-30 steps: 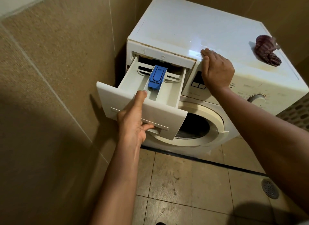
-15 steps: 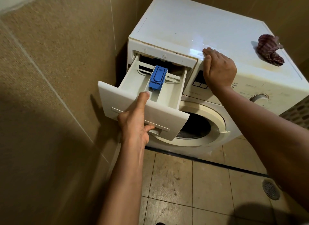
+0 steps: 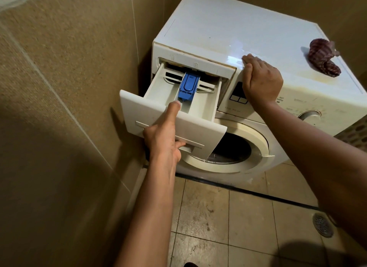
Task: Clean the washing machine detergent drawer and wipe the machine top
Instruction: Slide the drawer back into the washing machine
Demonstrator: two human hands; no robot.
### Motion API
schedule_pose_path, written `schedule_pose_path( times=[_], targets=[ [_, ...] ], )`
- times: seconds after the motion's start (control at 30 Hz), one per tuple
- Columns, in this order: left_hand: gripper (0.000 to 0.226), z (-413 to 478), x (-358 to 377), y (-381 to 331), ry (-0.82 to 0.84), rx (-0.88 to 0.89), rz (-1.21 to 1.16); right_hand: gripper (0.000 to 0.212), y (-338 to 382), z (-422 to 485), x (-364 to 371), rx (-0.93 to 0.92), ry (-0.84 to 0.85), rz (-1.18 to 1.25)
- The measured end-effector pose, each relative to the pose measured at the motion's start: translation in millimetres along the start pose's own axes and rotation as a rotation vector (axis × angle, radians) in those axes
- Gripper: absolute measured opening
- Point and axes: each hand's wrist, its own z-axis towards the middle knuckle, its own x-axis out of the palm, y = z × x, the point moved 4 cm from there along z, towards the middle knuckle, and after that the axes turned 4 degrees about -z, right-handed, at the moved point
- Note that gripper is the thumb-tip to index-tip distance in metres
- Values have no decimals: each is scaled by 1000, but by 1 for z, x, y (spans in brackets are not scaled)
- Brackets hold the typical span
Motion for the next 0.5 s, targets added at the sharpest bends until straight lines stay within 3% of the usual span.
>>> schedule_pose_path(
  times=[0.5],
  targets=[
    [32, 6, 3, 2, 12, -3, 47, 37, 1, 1, 1, -9, -7, -12]
  ],
)
